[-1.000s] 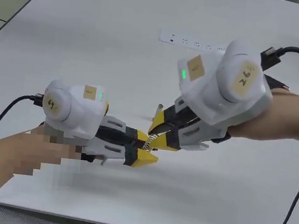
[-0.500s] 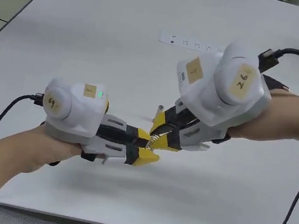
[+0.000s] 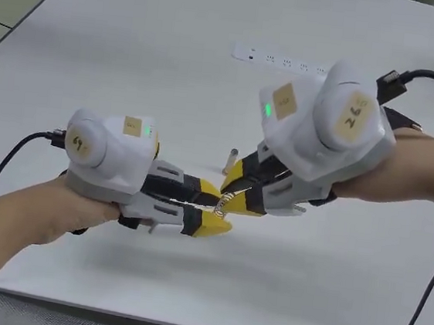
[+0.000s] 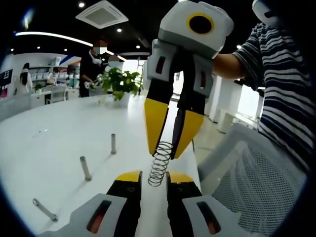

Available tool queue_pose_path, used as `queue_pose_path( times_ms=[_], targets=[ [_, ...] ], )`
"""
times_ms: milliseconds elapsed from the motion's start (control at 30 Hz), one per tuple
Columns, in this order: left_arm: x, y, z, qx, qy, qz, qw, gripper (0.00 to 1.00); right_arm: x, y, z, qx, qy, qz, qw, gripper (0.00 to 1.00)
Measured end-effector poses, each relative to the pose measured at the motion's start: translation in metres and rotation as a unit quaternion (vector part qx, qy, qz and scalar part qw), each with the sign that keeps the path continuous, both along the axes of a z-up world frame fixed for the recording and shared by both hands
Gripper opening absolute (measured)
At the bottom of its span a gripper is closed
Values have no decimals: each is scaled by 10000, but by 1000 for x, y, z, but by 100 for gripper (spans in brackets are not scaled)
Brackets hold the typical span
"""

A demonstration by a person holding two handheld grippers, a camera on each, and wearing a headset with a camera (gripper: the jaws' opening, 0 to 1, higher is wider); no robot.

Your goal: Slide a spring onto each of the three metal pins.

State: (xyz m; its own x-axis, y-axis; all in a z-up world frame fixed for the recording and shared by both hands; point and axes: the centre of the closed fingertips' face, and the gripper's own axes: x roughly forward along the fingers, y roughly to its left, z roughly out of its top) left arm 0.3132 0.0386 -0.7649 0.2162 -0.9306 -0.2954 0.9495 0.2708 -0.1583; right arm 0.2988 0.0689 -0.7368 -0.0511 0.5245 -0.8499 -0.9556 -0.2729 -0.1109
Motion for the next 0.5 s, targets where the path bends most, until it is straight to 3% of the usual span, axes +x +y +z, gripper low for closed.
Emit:
queue_pose_path(
  times_ms=[300, 500],
  targets=[
    [3, 5, -1, 43, 17, 106, 9999, 17, 2, 0, 1, 19, -32, -23, 10000, 7],
    [7, 18, 0, 73, -6, 266, 9996, 20, 5, 0, 0, 26, -57, -27, 10000, 7]
  ],
)
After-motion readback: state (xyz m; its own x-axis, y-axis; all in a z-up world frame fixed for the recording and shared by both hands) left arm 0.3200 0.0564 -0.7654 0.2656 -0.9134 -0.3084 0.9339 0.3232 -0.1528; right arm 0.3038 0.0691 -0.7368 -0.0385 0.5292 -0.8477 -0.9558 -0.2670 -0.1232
